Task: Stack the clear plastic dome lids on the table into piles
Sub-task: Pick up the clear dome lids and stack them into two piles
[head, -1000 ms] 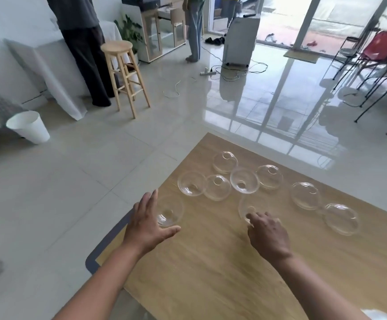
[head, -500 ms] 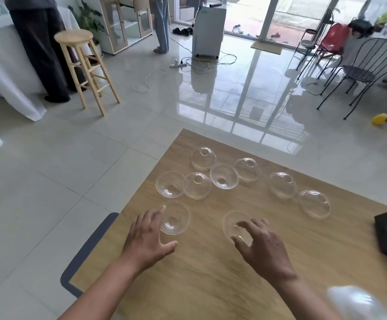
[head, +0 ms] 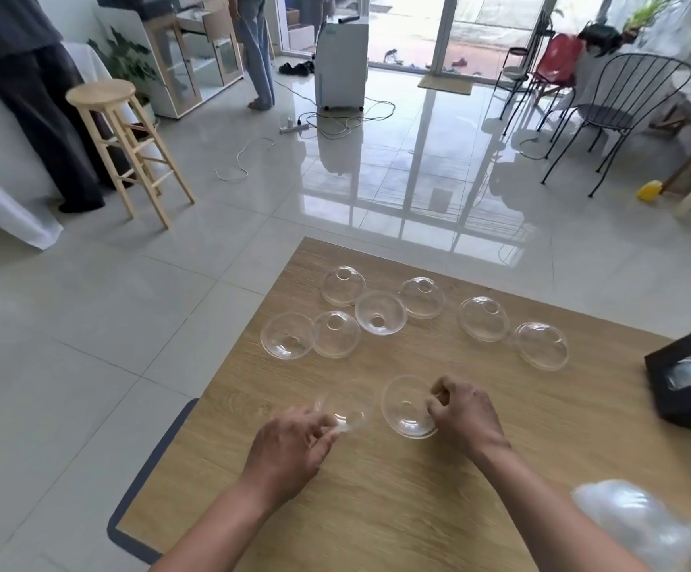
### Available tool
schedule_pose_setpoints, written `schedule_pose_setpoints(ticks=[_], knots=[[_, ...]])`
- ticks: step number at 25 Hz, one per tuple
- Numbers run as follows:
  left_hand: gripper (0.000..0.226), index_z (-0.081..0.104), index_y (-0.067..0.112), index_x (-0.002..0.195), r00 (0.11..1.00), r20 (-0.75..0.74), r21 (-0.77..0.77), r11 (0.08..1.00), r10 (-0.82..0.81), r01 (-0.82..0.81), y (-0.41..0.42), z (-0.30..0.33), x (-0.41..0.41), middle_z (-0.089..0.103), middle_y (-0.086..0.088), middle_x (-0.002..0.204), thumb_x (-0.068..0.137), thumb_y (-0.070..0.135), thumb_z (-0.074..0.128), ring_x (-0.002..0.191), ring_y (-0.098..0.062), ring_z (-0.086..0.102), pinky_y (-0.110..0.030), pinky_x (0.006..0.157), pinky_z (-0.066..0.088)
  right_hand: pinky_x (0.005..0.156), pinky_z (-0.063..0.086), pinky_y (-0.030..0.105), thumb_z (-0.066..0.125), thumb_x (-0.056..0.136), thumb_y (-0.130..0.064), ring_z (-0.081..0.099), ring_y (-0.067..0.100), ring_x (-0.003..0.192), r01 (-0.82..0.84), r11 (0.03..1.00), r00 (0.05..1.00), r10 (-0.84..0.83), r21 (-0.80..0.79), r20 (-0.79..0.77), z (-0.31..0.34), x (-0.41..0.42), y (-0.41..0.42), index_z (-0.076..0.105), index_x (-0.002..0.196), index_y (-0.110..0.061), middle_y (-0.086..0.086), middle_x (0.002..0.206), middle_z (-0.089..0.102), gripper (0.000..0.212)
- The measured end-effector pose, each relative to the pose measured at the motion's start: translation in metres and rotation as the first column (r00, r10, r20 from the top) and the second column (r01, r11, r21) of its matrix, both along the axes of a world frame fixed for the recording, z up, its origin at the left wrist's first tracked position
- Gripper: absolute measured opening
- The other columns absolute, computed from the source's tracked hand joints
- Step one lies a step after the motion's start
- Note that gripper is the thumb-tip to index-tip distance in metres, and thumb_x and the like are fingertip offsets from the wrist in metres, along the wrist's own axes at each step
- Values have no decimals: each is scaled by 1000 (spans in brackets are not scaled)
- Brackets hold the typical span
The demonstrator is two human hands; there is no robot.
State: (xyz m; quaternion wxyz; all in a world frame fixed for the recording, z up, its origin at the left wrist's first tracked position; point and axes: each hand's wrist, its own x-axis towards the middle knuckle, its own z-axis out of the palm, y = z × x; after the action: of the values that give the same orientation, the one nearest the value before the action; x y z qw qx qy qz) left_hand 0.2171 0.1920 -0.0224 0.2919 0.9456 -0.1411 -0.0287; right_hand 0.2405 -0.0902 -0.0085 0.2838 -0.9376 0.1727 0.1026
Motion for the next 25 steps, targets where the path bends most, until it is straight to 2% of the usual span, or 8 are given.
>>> schedule_pose_setpoints(ticks=[2, 5, 7, 9, 11, 17, 22, 25], knots=[[13, 73, 34, 91, 981, -191, -228, 974, -33, -11, -4, 4, -1, 64, 16, 65, 92, 46, 66, 58, -1, 56, -23, 59, 48, 74, 55, 36, 67, 83, -25, 69, 19, 79, 69, 997, 994, -71, 35, 78, 4, -5, -9, 70, 84, -24, -7, 75, 71, 4], [20, 73, 17, 87, 822, -565, -532, 790, -62, -306, -17, 9, 2, 70, -5, 66, 97, 31, 63, 54, -14, 58, -30, 53, 49, 60, 49, 34, 65, 87, -18, 65, 24, 64, 166, 986, 909, -158, 13, 386, 10, -15, -23, 70, 87, -24, -5, 66, 68, 7], [23, 70, 9, 92, 658, -745, -549, 659, -107, -514, -26, 6, 4, 66, -10, 66, 99, 28, 59, 53, -18, 57, -29, 50, 49, 54, 45, 31, 65, 87, -9, 64, 30, 58, 196, 977, 809, -113, -84, 577, 12, -22, -29, 72, 103, -23, 1, 67, 69, 22], [24, 66, 8, 96, 532, -841, -472, 608, -94, -639, -32, 0, 5, 64, -8, 65, 100, 30, 57, 50, -17, 54, -26, 47, 47, 55, 54, 34, 68, 81, 4, 71, 33, 68, 183, 965, 749, -14, -186, 662, 7, -30, -32, 72, 117, -14, 9, 91, 77, 41], [25, 63, 6, 100, 508, -861, -404, 615, -6, -677, -35, -8, 6, 65, -6, 65, 99, 31, 59, 46, -15, 54, -24, 44, 45, 59, 59, 37, 68, 74, 13, 75, 33, 84, 149, 942, 723, 103, -300, 683, -7, -42, -36, 69, 124, -6, 15, 120, 71, 53], [38, 55, 25, 123, 867, -406, -170, 908, 290, -383, -24, -11, 0, 66, 7, 76, 89, 37, 68, 73, -7, 65, -33, 70, 51, 108, 45, 51, 45, 83, 10, 41, 36, 142, -113, 888, 740, 374, -445, 559, -51, -93, -27, 49, 145, -8, 18, 156, 39, 65], [49, 53, 28, 130, 977, -104, -135, 970, 188, -201, -30, 2, 0, 60, 17, 92, 86, 35, 71, 75, -6, 62, -34, 71, 54, 104, 45, 52, 67, 73, -7, 38, 36, 143, -201, 892, 812, 383, -405, 441, -62, -117, -20, 54, 142, -10, 16, 158, 35, 71], [63, 48, 30, 136, 998, 41, -93, 995, 44, -39, -38, 5, 6, 59, 14, 117, 80, 45, 74, 100, -10, 58, -30, 83, 51, 103, 45, 49, 67, 80, -17, 46, 34, 135, -137, 930, 817, 301, -341, 493, -54, -110, -25, 55, 140, -12, 11, 159, 36, 62]])
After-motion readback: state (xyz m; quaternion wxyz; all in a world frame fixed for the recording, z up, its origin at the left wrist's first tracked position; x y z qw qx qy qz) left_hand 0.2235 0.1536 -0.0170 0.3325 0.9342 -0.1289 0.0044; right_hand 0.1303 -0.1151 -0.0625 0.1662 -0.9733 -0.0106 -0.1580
